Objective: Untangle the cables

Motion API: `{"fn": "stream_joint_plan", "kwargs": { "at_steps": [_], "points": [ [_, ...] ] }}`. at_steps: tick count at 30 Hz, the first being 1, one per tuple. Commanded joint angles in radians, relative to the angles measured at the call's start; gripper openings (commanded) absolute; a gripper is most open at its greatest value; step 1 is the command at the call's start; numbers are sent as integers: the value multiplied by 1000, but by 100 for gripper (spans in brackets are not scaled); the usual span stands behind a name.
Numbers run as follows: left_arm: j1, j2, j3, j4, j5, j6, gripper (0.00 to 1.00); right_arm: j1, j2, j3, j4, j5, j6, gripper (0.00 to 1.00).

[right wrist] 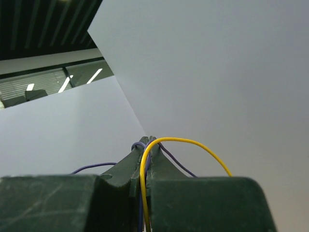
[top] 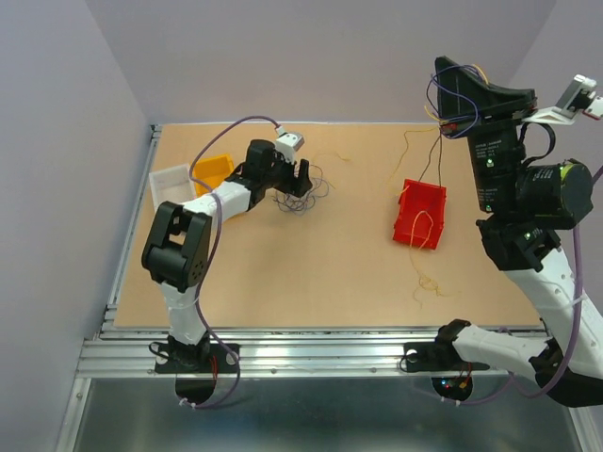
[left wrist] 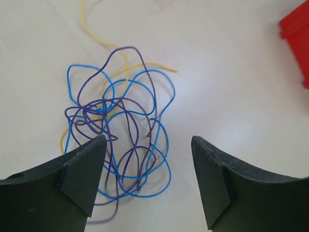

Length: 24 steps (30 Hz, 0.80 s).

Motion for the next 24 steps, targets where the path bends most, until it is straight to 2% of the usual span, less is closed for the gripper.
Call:
{"fn": "stream_joint_plan", "kwargs": {
  "at_steps": [1, 3, 9, 16, 21, 24],
  "points": [
    [2, -183, -78, 175, 132, 19, 83, 6, -40, -73, 54, 27, 18, 0],
    [2, -234, -124, 207, 231, 28, 85, 6, -59, -127, 53, 20, 33, 1],
    [0, -343, -235, 325, 402, 49, 89, 6, -77, -234, 56, -10, 96, 1],
    [-42, -421, -309, 371, 588, 124, 86, 6, -45, -293, 102, -9, 134, 1],
    [-101, -495, -367, 368, 580, 203, 87, 6, 12, -317, 155, 4, 157, 1],
    [-124, -501, -375, 365, 522, 227, 87, 6, 61, -319, 184, 8, 168, 1]
  ]
}}
